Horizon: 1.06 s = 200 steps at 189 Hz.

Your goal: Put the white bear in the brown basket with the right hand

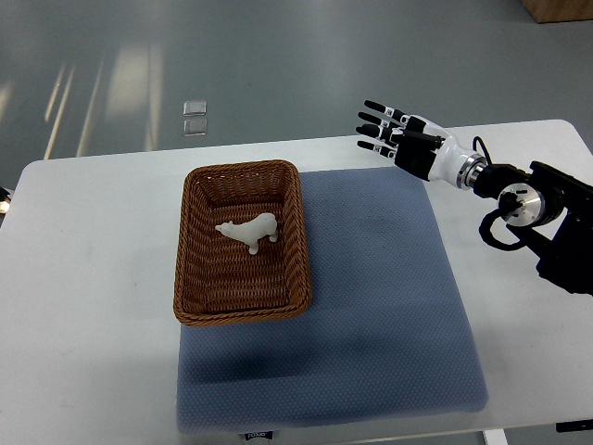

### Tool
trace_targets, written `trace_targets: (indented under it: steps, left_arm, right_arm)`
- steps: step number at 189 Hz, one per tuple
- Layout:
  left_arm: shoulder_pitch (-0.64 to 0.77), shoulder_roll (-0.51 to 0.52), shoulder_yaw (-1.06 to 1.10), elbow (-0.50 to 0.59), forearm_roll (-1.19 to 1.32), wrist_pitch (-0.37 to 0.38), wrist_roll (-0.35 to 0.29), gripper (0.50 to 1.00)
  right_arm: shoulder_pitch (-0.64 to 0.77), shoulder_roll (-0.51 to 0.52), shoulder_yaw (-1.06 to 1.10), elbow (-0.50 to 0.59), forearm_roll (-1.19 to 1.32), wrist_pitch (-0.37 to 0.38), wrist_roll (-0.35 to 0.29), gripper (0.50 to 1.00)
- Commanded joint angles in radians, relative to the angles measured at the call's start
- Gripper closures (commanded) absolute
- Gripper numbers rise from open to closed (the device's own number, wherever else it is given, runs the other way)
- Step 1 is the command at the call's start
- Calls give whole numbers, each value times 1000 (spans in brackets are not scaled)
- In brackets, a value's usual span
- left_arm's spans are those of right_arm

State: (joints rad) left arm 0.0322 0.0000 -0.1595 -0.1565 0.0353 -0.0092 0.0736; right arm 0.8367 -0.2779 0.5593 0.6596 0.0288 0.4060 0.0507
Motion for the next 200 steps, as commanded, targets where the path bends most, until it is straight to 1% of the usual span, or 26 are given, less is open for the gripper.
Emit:
trace_targets:
  steps: [1,50,105,156,200]
  left_arm:
    - [0,0,0,0,0,0,0,500]
    - [3,0,-2,3,0,0,0,500]
    - [6,0,-2,3,0,0,0,500]
    - [8,0,-2,3,0,0,0,500]
    - [8,0,-2,3,0,0,0,500]
  right_arm:
    - [-19,6,-1,0,19,-23,-15,581]
    - [-21,6,1,0,52,-24,-29,581]
    - [-22,9,-4,0,43,-23,-22,574]
    - [-30,13,2,2,46,8,-18,574]
    - [-30,14,13,2,51,7,-17,574]
